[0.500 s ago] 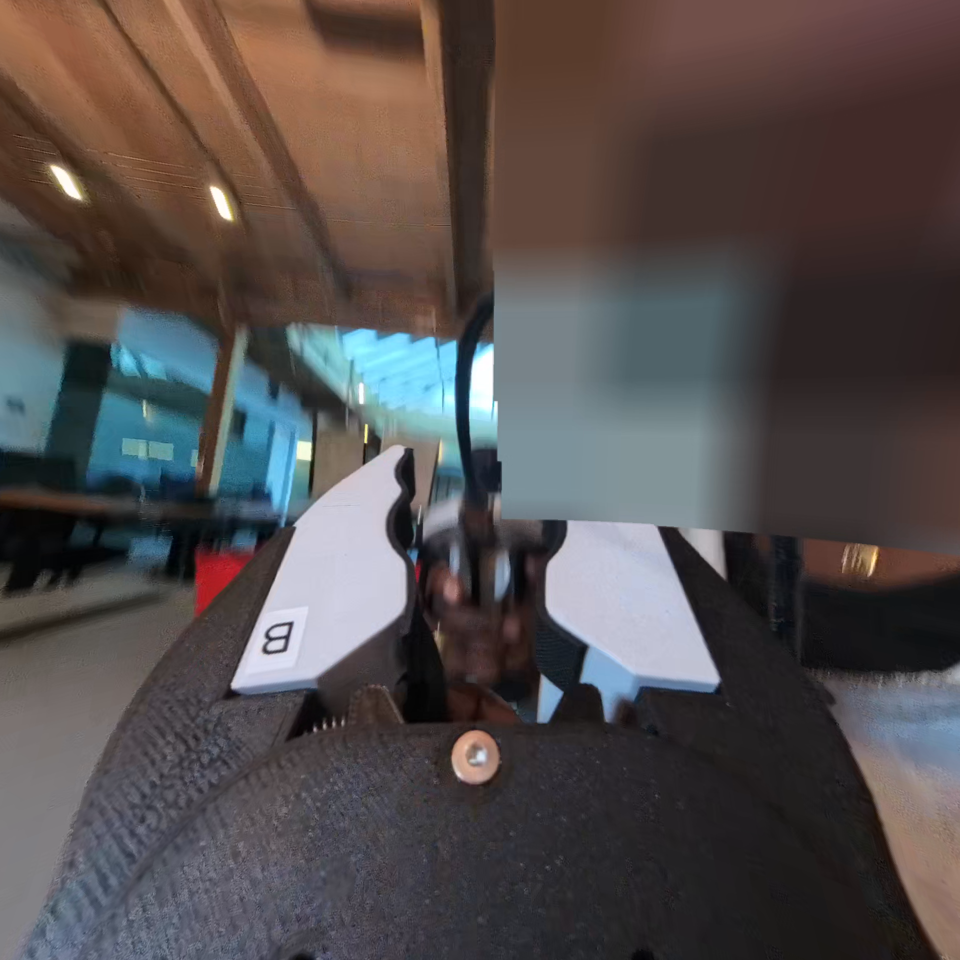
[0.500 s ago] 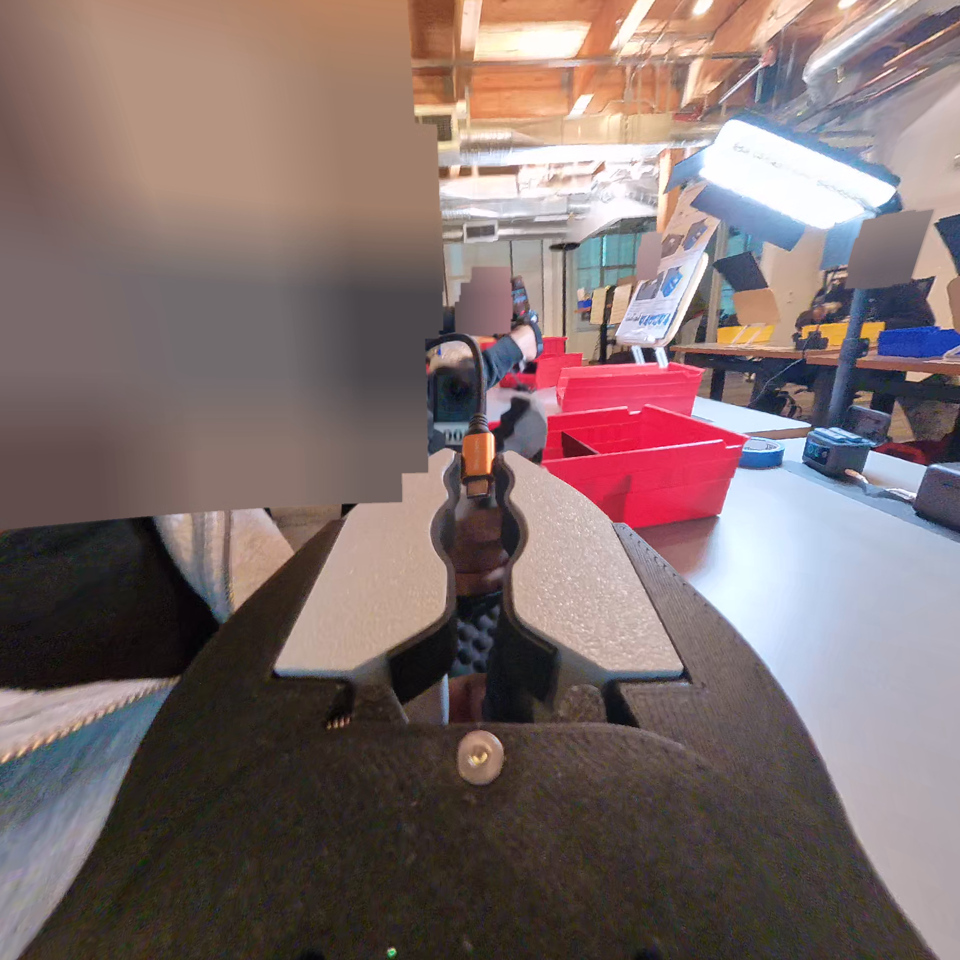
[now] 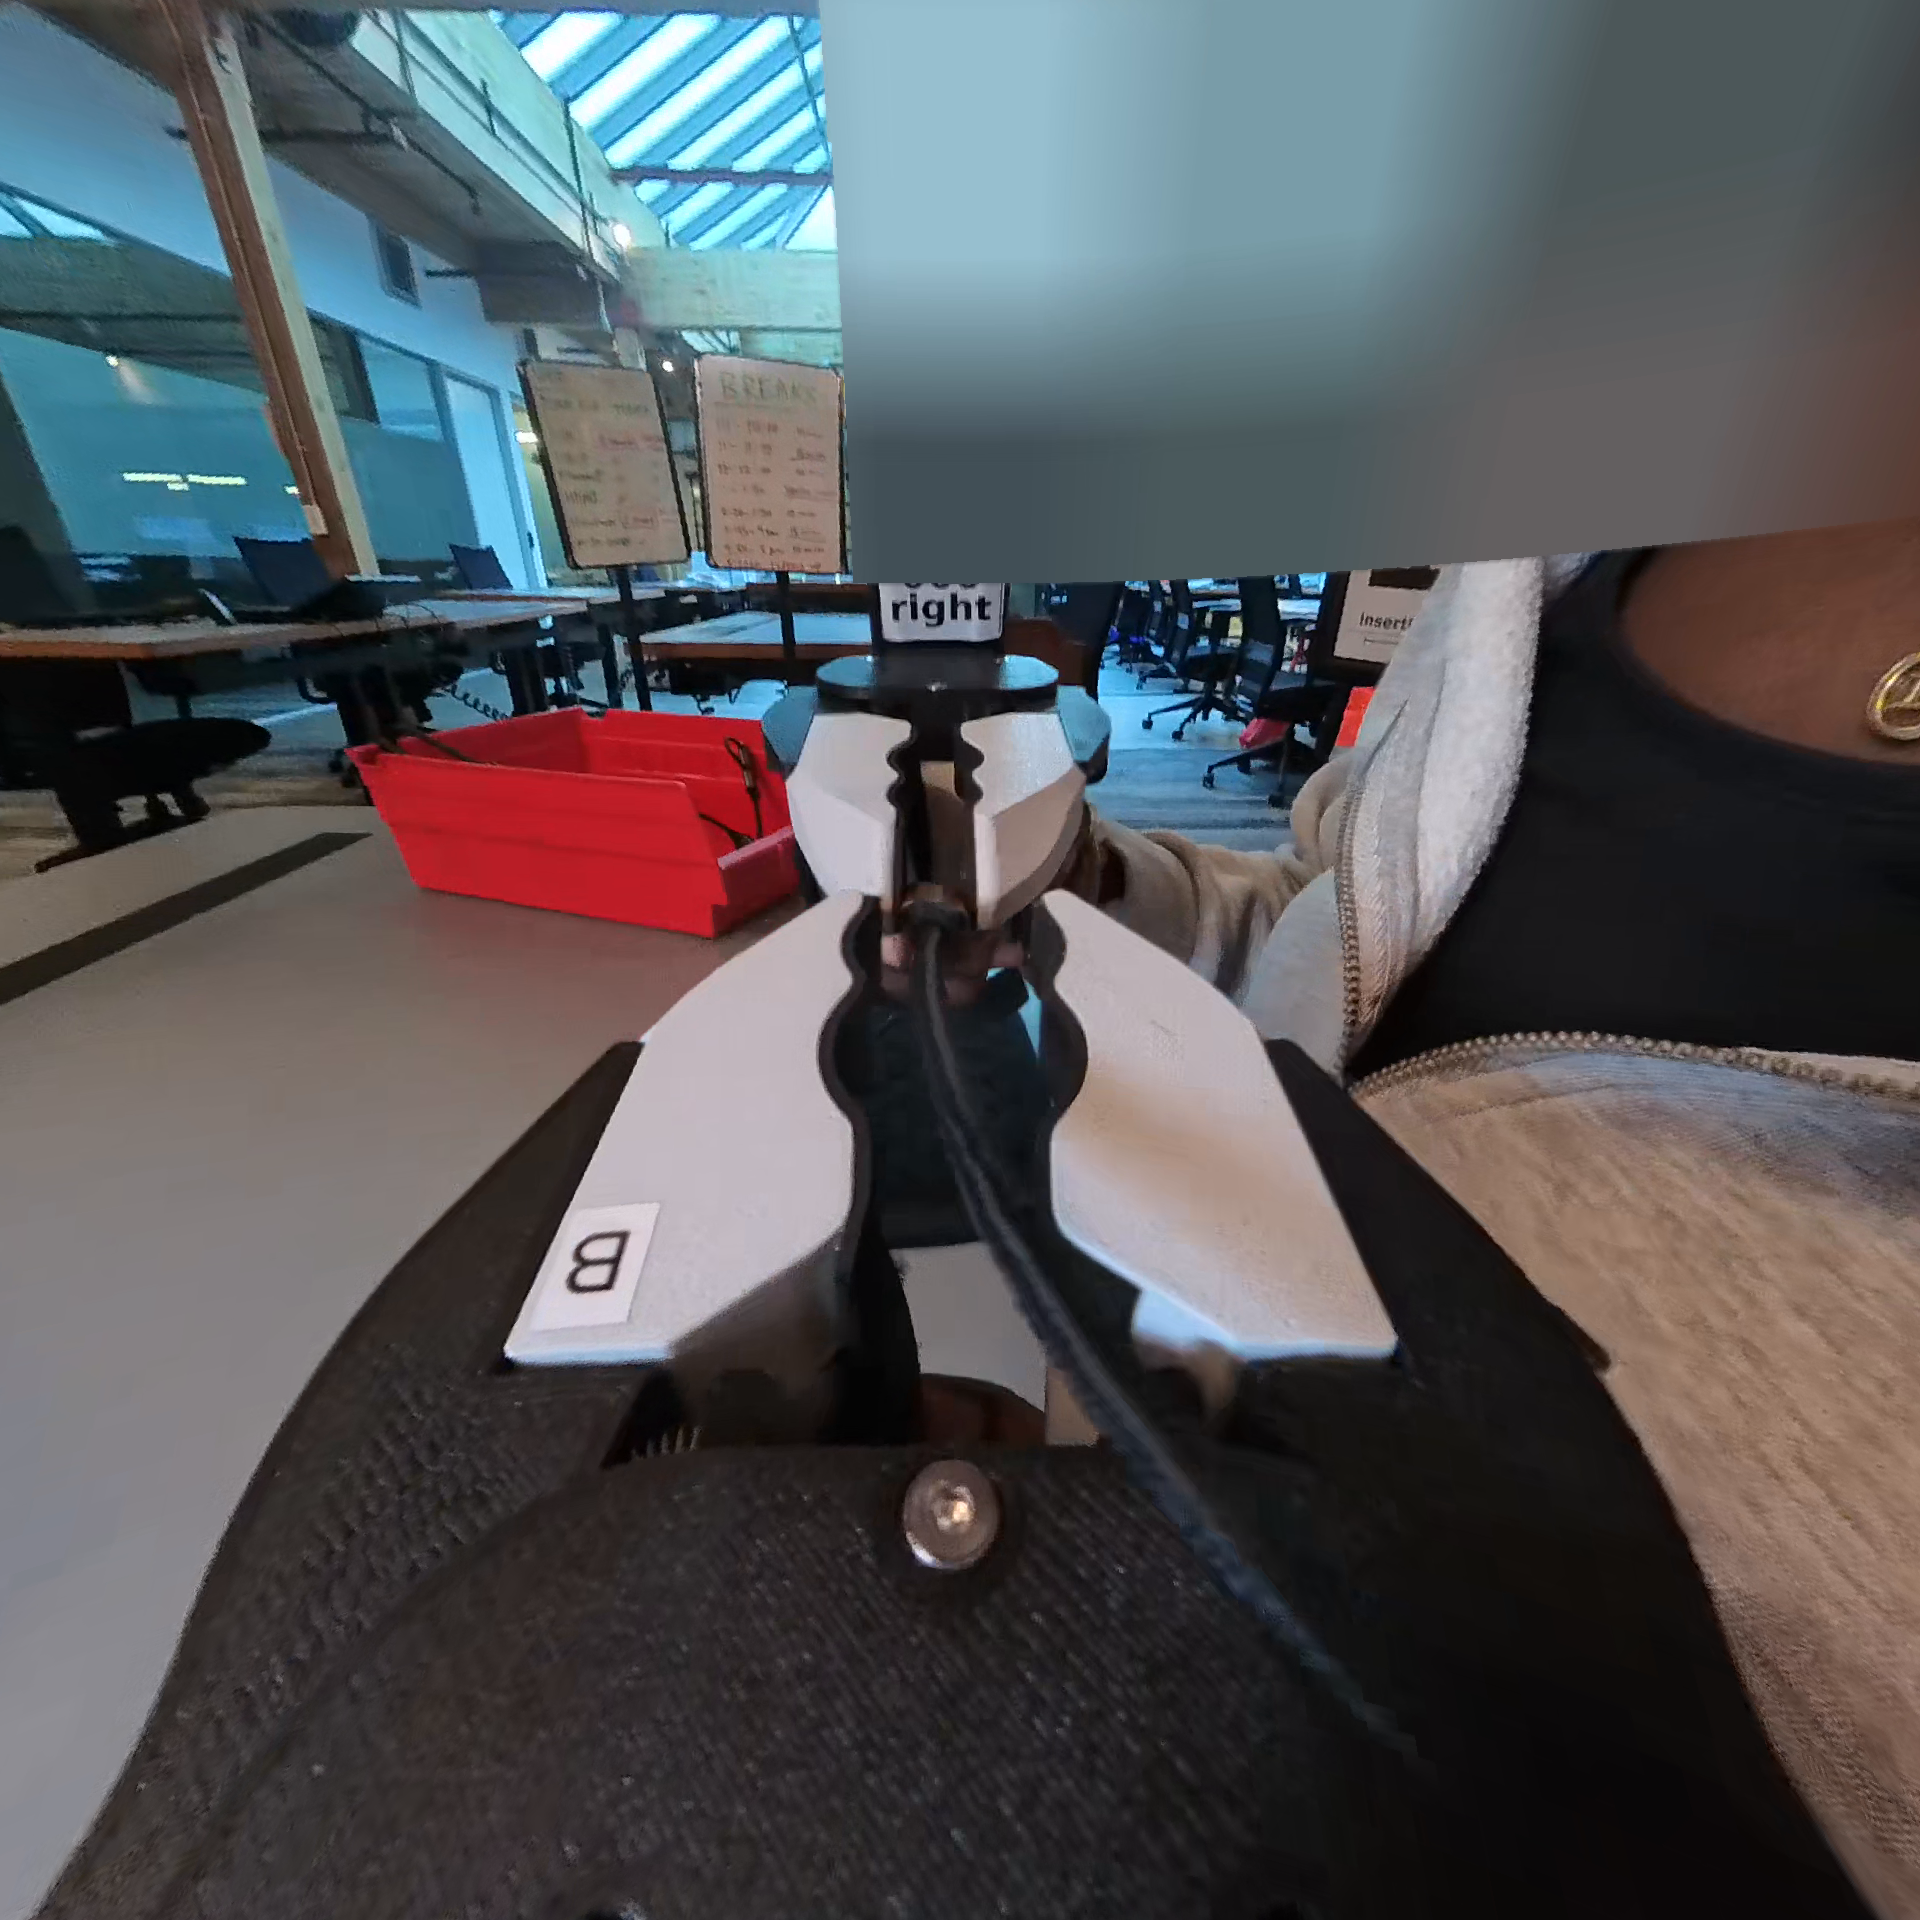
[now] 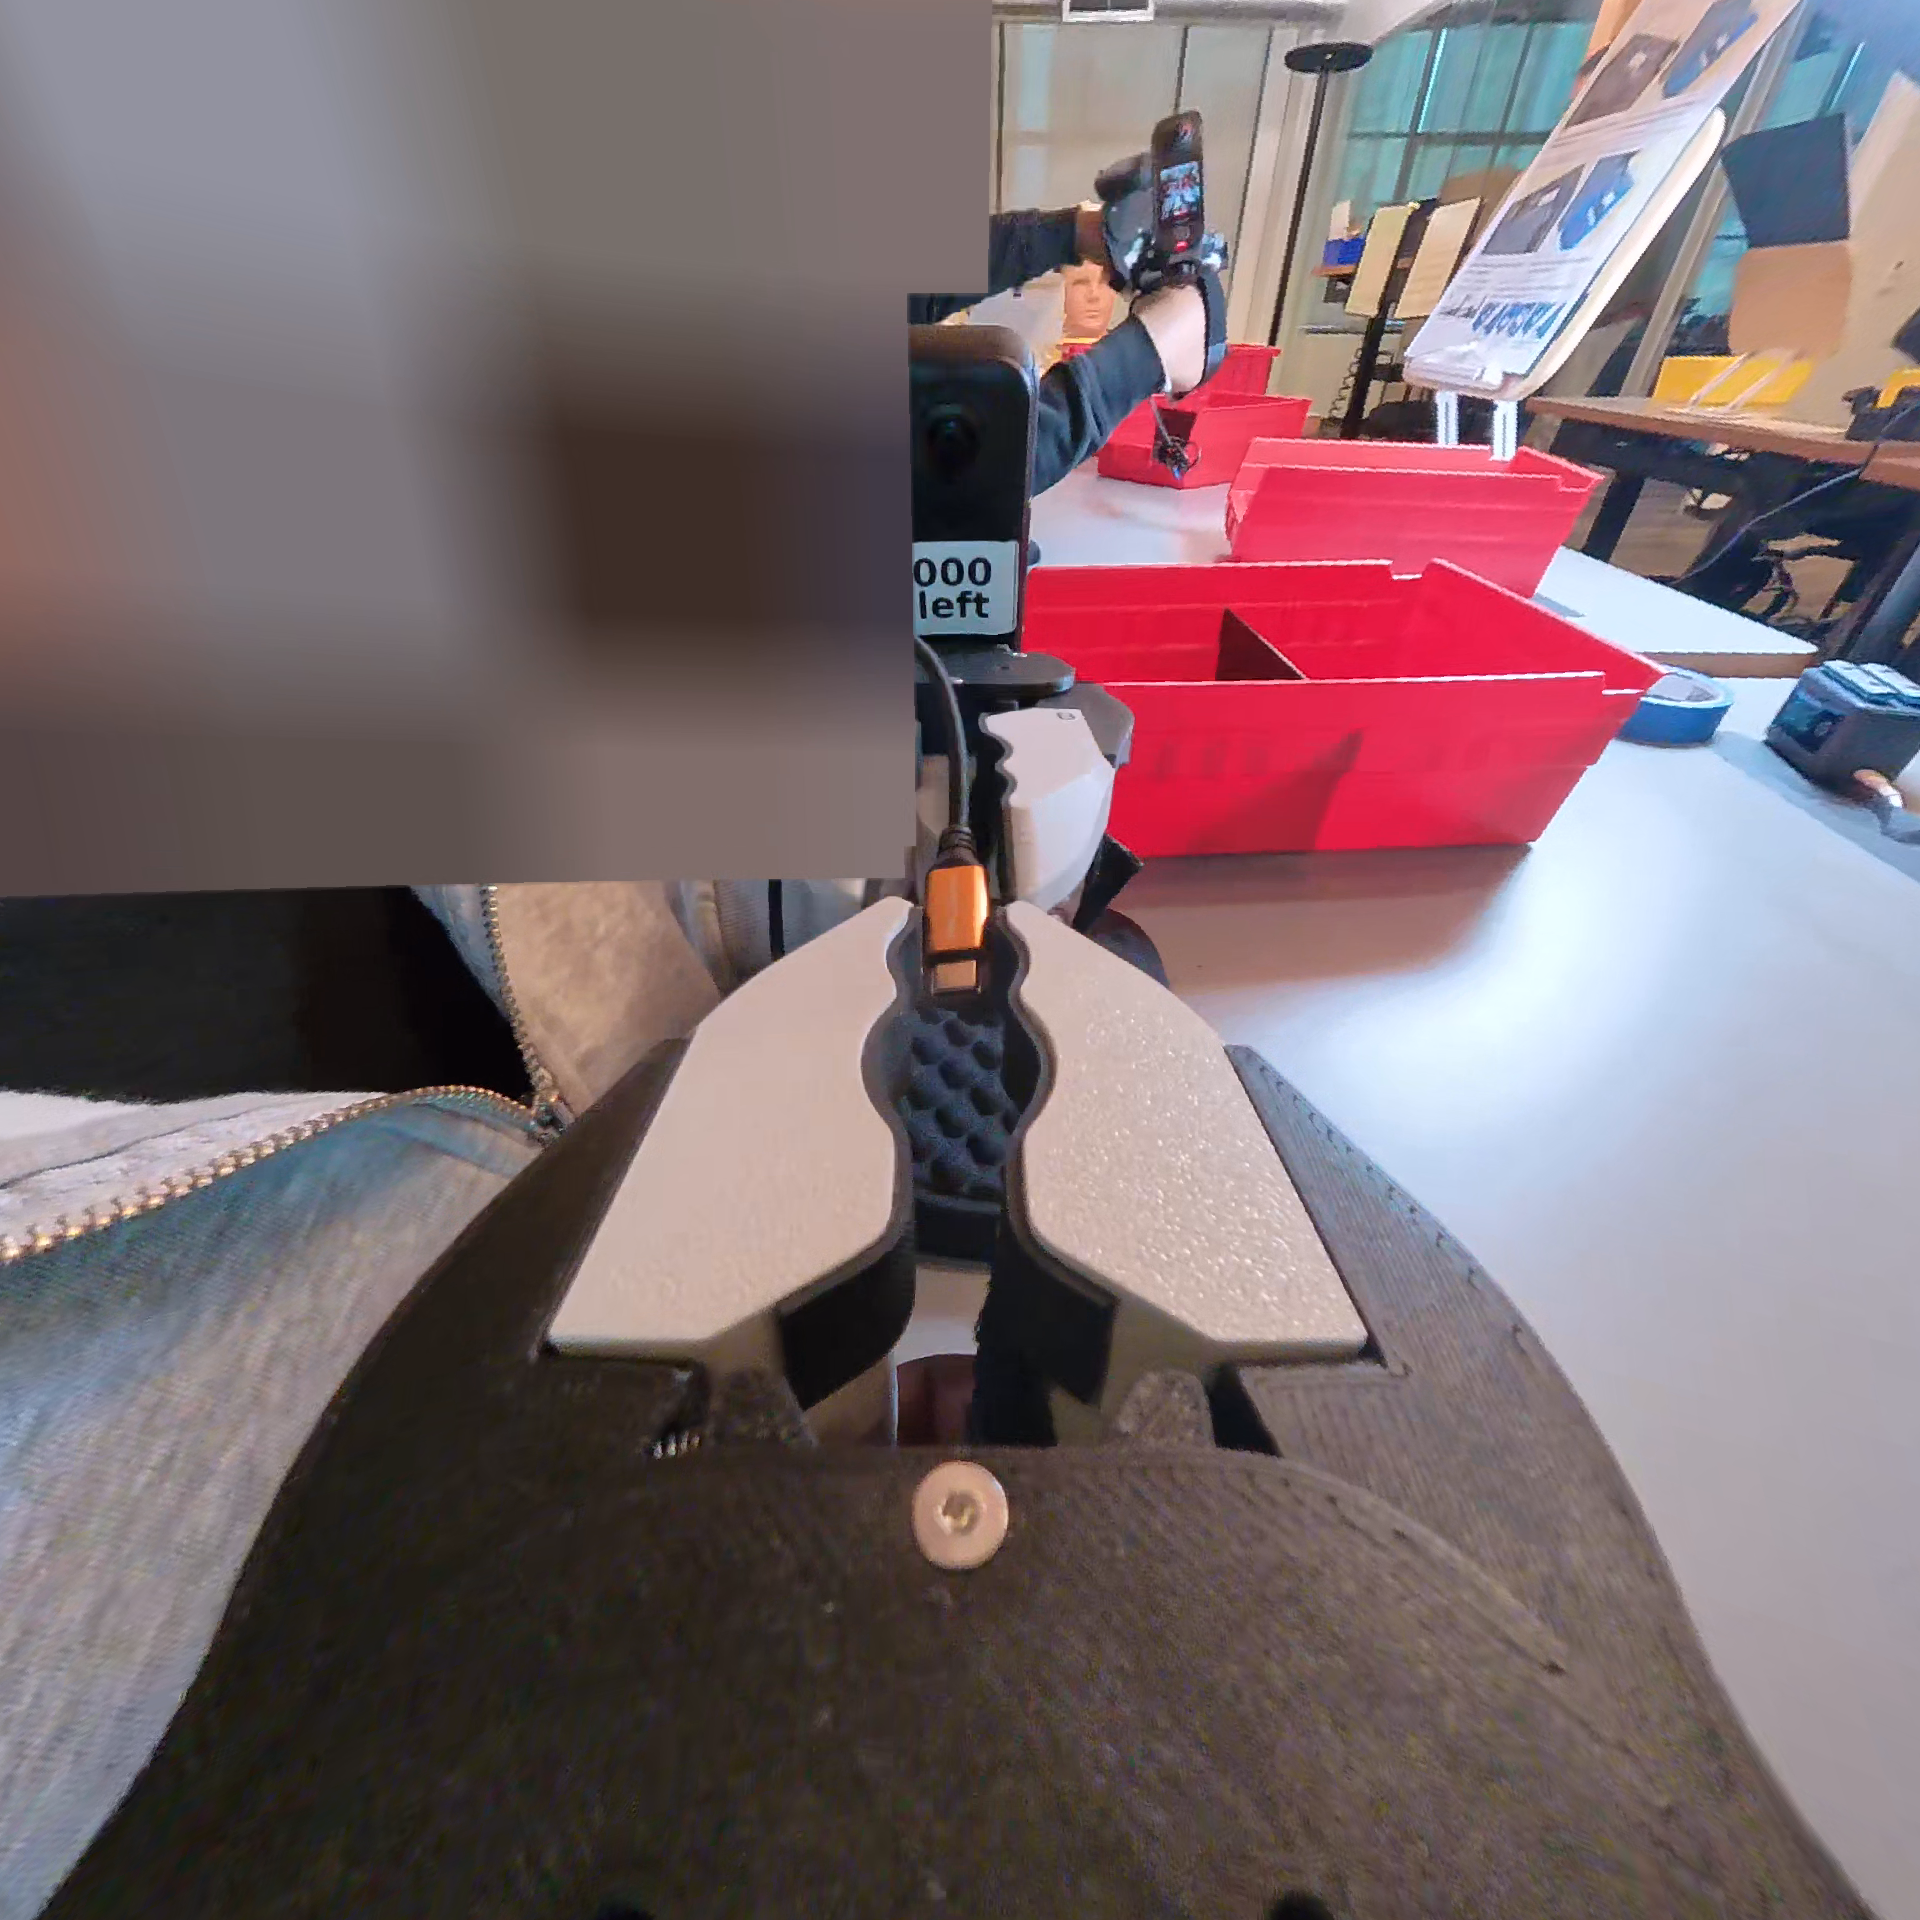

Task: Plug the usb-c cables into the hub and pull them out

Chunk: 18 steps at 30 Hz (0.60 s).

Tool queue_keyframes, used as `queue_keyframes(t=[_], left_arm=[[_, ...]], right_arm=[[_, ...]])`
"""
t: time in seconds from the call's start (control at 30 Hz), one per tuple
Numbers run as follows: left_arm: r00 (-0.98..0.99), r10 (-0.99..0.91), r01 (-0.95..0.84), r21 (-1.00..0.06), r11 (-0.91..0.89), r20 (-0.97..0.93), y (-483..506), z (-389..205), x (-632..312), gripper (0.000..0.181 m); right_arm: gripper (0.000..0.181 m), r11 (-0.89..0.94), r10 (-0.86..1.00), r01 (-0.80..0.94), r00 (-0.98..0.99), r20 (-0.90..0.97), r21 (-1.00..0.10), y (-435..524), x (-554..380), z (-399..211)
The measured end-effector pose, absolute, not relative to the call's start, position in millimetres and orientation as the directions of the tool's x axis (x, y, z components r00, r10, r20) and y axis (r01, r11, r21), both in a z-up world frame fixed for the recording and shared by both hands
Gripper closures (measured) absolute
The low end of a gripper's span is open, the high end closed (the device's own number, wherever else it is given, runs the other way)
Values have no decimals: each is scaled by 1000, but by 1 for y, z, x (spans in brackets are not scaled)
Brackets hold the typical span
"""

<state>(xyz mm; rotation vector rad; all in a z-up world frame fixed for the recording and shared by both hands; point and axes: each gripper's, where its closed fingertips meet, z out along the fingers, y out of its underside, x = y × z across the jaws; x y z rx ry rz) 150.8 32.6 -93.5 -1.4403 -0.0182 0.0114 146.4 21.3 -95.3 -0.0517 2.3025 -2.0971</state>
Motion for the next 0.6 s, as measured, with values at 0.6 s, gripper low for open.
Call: queue_keyframes(t=[0.6], left_arm=[[997, 75, -38, -975, 219, -22, 29, -87, 143, 169]], right_arm=[[156, 35, -52, 129, -990, -131, -991, 25, 139, -89]])
